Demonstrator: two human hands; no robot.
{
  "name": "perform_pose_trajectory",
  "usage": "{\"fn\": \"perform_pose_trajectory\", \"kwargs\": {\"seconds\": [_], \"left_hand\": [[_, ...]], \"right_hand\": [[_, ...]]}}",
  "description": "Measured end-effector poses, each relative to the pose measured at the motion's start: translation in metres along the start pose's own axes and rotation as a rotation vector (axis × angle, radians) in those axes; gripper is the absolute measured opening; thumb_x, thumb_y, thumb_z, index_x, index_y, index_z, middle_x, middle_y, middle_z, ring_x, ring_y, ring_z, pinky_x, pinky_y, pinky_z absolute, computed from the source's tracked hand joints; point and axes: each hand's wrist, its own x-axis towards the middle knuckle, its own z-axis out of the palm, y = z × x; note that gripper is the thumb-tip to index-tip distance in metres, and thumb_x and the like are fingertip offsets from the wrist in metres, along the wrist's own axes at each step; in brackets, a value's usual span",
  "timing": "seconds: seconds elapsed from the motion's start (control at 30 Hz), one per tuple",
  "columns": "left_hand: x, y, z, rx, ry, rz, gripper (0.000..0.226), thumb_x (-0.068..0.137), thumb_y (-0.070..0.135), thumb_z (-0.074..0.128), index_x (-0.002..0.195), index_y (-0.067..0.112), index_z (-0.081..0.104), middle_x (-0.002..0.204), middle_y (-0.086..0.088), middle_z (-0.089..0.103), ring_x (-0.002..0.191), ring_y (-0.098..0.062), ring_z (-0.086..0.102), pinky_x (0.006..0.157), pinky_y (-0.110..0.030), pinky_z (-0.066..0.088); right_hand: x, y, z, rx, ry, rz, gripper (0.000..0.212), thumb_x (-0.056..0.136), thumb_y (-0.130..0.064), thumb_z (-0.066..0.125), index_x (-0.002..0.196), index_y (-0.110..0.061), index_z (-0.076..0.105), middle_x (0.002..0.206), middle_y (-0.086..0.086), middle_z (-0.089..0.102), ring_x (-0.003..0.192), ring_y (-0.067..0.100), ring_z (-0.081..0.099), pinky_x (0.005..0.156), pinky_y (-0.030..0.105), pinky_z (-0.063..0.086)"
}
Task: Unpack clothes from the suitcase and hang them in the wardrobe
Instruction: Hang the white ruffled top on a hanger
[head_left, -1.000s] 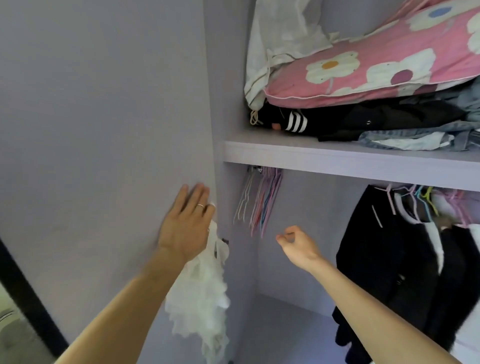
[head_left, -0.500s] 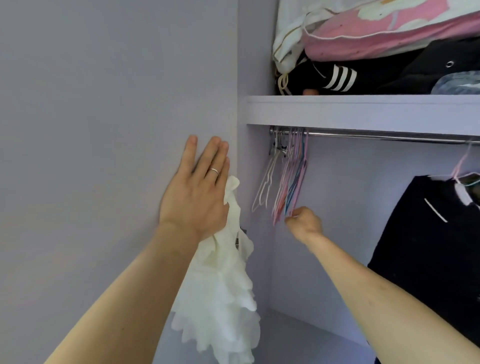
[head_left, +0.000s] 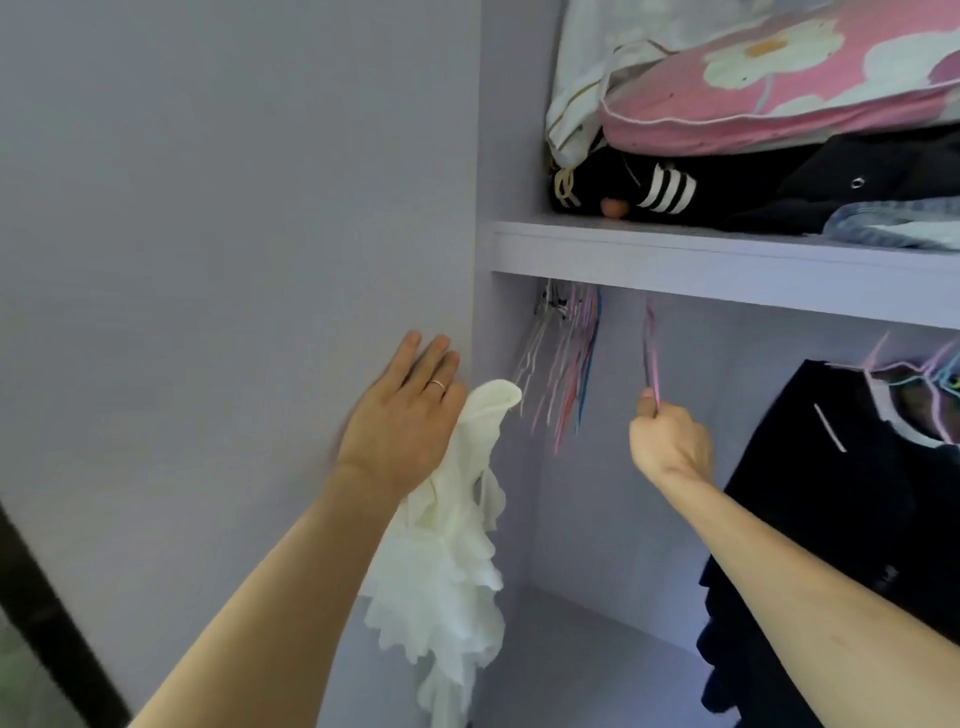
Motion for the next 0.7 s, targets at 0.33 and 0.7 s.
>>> {"fn": "perform_pose_trajectory", "kwargs": {"seconds": [0.33,0.7], "left_hand": [[-0.016,0.054,-0.087,-1.561,-0.406,-0.73,0.037,0.102,0.046,0.044,0.116,0.014,0.055,0.103,-0.005,0.064,0.086,-0.021,0.061,0.067,-0.029,0.047],[-0.061,0.211,-0.157,-2.037,-1.065,-0.774,0.053,0.09,0.052,0.065,0.102,0.001,0.073,0.09,-0.014,0.077,0.084,-0.033,0.074,0.085,-0.046,0.059]], "right_hand": [[-0.113,0.051,-0.165,0.205,-0.246,0.076,0.057,0.104,-0.039,0.038,0.052,-0.017,0.04,0.05,-0.006,0.052,0.05,0.012,0.046,0.055,0.029,0.035],[-0.245,0.138,-0.243,0.63,-0.405,0.333,0.055,0.101,-0.036,0.05,0.054,-0.017,0.03,0.058,0.0,0.018,0.055,0.018,0.017,0.049,0.028,0.025]]}}
